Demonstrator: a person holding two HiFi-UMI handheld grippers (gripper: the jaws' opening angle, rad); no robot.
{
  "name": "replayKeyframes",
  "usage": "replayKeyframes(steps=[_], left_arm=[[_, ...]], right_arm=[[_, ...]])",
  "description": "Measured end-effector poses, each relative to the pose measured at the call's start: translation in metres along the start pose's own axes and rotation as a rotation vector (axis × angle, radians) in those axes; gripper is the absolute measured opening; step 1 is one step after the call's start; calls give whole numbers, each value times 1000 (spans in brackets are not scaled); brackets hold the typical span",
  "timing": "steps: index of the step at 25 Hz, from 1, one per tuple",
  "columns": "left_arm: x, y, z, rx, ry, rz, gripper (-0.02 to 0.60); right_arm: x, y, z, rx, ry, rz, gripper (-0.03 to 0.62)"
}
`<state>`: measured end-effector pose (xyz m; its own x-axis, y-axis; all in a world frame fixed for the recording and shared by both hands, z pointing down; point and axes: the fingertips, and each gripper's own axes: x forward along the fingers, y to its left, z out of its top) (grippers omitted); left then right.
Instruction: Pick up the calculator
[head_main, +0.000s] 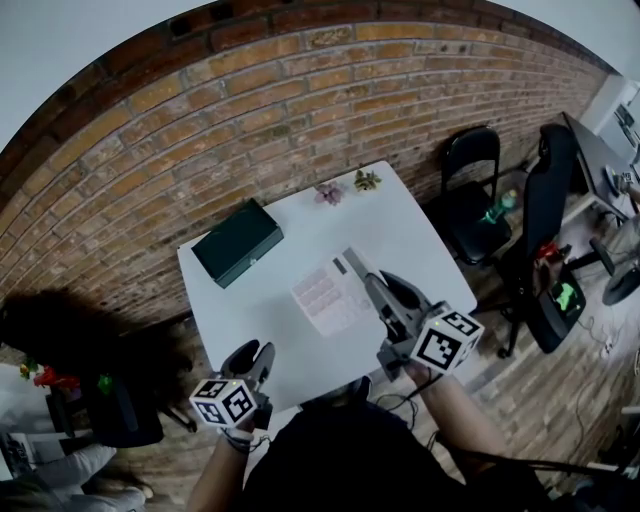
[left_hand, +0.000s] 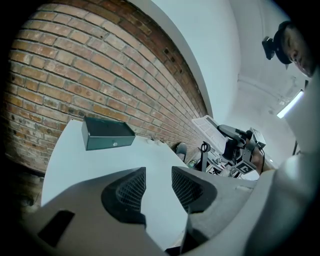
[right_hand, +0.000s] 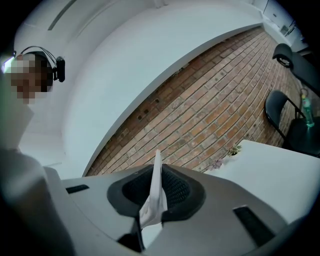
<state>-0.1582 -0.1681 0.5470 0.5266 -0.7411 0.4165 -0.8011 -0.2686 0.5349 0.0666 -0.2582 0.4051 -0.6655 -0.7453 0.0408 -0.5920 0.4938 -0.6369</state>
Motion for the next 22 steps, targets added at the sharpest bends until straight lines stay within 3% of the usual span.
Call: replayKeyframes(steps=[22], left_arm=[[2, 4, -4, 10, 12, 3, 158]], right_arm=[[-1, -11, -7, 47, -3, -24, 52]])
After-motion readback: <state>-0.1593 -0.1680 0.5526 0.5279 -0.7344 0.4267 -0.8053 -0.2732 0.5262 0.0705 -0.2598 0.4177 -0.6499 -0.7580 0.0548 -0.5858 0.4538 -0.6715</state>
